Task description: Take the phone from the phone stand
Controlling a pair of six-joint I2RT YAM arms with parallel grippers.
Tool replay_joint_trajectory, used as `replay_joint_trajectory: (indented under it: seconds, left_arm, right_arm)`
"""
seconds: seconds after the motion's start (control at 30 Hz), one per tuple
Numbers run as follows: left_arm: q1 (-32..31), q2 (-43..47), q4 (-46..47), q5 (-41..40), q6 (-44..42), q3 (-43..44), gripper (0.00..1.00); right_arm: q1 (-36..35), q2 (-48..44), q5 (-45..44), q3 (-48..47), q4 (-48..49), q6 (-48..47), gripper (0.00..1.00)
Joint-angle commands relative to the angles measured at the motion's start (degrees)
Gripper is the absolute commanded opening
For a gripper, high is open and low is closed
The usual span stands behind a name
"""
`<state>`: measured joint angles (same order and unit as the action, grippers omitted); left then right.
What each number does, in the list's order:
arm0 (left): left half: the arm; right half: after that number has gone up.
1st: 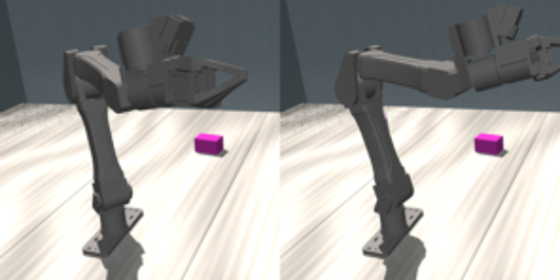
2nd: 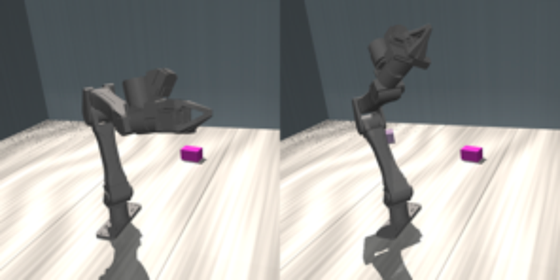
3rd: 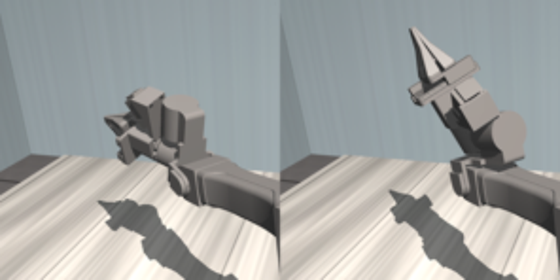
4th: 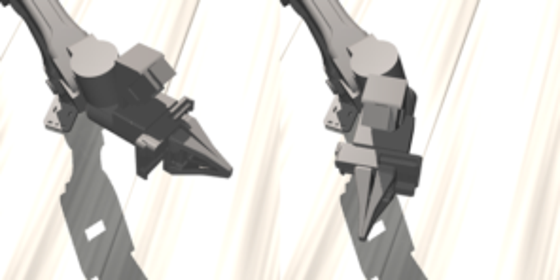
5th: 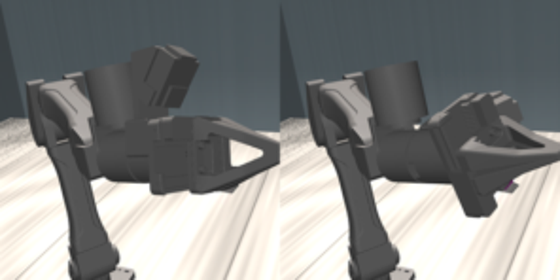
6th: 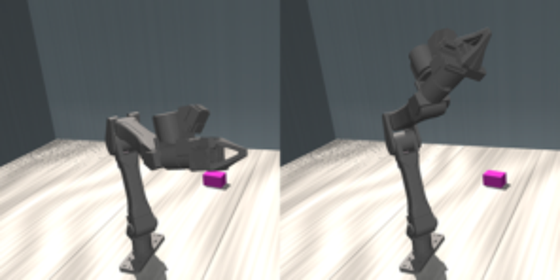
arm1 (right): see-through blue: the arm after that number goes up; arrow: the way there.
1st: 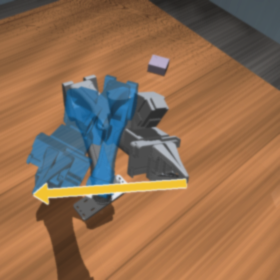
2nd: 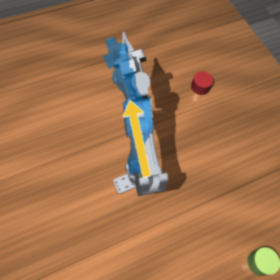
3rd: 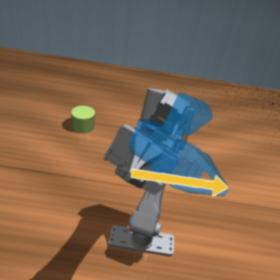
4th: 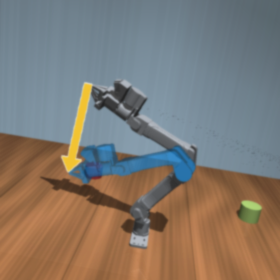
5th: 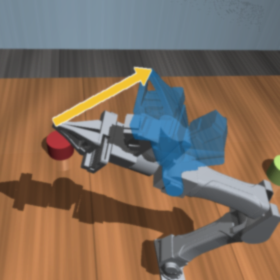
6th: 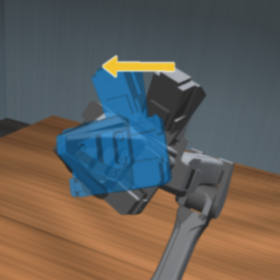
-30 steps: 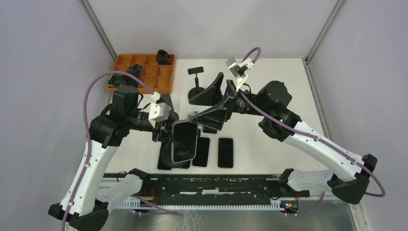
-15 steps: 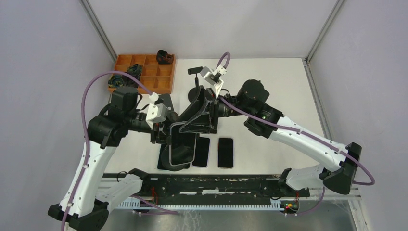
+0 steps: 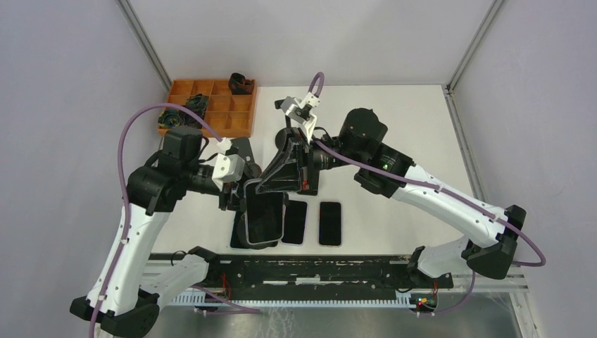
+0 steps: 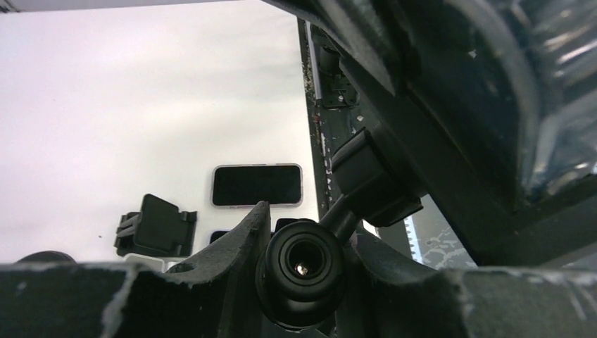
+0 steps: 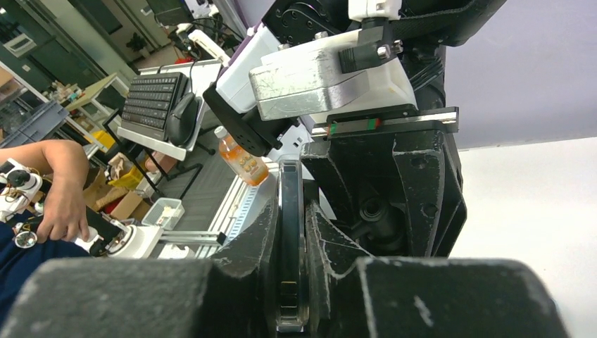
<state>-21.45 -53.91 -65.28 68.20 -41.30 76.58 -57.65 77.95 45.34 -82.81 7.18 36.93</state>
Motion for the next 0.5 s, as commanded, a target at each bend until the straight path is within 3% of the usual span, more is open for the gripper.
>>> replay_joint_trajectory:
  seconds: [0.0,0.2,0.47]
  left_arm:
    - [-0.07,1.11,-2.26,0.57,-6.24,1.69,0.02]
    - [-0.01,3.16,-5.28,-1.27,-12.03,-0.36,0.02]
    - [-0.08,3.19,-14.46,-4.9,-24.36,-2.96,0.02]
  right_arm:
    - [0.65,-0.93,-2.43,-9.08,0.81,-2.39,0.0]
    - [3.34,-2.89,-7.02,-8.66,5.96,-0.62,0.0]
    - [9.41,-5.59,-9.89,-5.03,20.78,7.21,0.0]
